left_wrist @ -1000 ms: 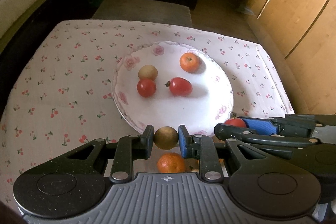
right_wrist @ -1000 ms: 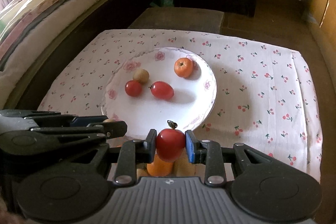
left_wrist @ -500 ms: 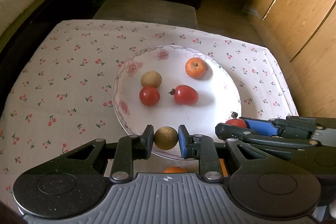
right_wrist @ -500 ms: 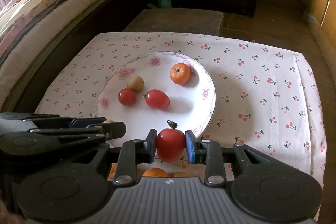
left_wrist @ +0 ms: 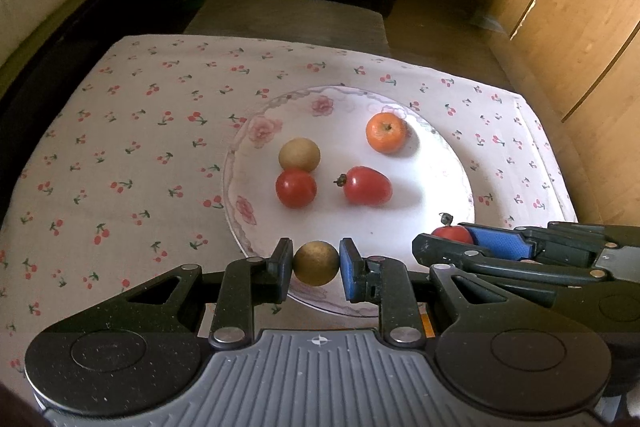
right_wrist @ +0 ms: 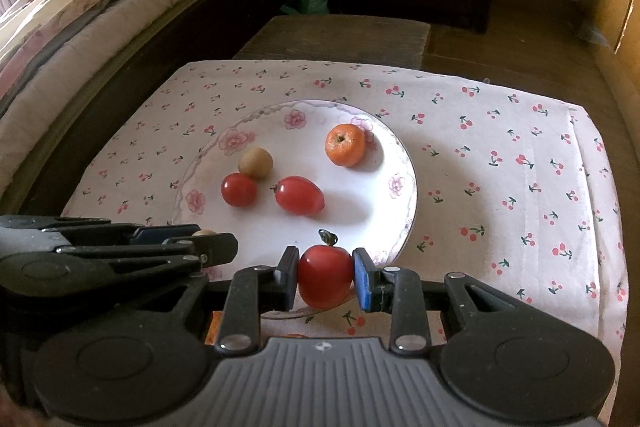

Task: Organize fruits
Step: 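Lower the brown fruit into the bowl and open the left tool while the right tool holds the tomato, then lower the red tomato into the bowl and open the right tool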

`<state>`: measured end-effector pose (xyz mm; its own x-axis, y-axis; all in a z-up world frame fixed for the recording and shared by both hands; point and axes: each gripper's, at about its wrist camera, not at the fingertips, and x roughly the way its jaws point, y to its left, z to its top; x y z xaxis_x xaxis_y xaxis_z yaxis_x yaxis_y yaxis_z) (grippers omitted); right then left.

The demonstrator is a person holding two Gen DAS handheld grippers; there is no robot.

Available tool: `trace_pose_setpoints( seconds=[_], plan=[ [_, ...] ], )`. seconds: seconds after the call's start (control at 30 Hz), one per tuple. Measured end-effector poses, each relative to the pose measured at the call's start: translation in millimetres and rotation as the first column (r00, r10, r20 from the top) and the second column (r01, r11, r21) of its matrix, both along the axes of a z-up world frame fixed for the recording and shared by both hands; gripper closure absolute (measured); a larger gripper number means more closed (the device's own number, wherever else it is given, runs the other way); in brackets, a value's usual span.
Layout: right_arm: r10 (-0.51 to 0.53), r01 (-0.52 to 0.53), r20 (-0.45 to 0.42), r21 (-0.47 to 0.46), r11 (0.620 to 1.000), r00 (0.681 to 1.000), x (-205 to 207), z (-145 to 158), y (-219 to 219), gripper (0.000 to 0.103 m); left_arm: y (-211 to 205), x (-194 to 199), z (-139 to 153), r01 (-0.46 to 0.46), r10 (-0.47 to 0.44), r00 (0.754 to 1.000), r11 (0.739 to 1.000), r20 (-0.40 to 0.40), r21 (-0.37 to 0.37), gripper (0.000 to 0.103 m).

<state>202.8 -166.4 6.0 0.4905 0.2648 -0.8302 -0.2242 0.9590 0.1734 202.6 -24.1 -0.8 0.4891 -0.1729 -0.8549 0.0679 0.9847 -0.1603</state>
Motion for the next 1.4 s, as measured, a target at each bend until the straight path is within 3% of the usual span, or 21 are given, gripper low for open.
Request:
trace_pose_setpoints(
  seconds=[0.77,1.4],
  plan=[
    [-0.011,0.011,-0.005,0.007,1.0,1.0,3,-5,-1,0.071,1,2,-3,-0.012,0.011,1.0,1.0,0.008,0.019,0.067],
    [-0.048,0.048,0.011,0.014,0.999,0.999,-3,1,-6,0.071,4,-5,6,-0.014,0.013,0.999,1.0,0.033,0.018,0.046]
  ],
)
